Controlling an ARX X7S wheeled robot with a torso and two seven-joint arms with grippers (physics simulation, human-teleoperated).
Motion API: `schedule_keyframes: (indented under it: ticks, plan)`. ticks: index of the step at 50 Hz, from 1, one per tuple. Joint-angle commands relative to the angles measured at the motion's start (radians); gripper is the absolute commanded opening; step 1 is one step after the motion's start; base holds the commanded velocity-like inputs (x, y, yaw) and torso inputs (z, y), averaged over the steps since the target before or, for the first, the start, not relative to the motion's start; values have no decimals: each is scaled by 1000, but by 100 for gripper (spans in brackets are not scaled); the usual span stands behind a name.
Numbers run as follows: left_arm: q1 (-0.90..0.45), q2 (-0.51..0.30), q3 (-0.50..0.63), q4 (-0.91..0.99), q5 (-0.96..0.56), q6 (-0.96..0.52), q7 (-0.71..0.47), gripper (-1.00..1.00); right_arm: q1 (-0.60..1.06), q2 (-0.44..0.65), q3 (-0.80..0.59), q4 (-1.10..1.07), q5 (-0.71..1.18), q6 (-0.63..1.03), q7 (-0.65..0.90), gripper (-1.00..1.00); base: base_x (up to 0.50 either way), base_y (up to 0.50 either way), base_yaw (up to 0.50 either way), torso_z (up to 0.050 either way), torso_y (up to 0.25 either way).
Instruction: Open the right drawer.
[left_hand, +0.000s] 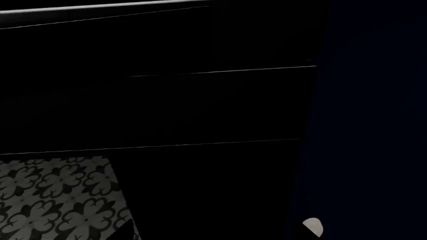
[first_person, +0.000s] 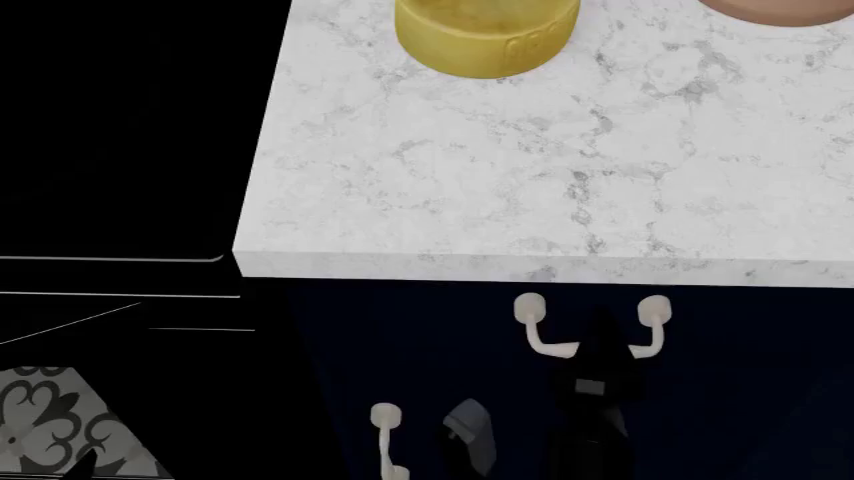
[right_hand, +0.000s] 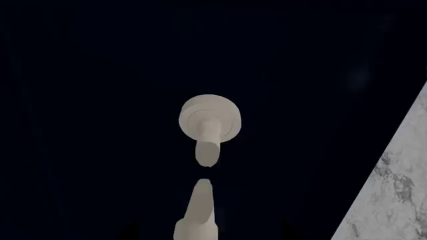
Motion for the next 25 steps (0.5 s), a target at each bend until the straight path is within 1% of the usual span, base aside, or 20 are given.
schedule_keyframes:
  ticks: [1, 3, 5, 11, 16, 17, 25]
  plan:
    - [-2, -2, 6, -1, 1, -1, -3, 100, 28, -24, -8, 95, 14, -27, 15, 100, 0, 0, 0, 0, 0]
    - [-4, -2, 6, -6, 0, 2, -3, 100, 32, -23, -7, 92, 11, -20, 11, 100, 0, 0, 0, 0, 0]
    - [-4, -2, 7, -4, 0, 1, -3, 100, 45, -35, -3, 141, 24, -42, 33, 100, 0, 0, 0, 0, 0]
    - [-4, -3, 10, -6, 1, 2, -5, 100, 58, -42, -17, 150, 11, -33, 22, 100, 0, 0, 0, 0, 0]
    - [-6, -4, 12, -8, 2, 4, -6, 100, 72, -54, -18, 185, 19, -53, 35, 100, 0, 0, 0, 0, 0]
    - [-6, -4, 13, -9, 3, 4, -6, 100, 77, -61, -22, 215, 23, -76, 52, 100, 0, 0, 0, 0, 0]
    - [-7, -6, 18, -5, 6, -1, -11, 100, 65, -37, -47, 168, 6, -107, 59, 100, 0, 0, 0, 0, 0]
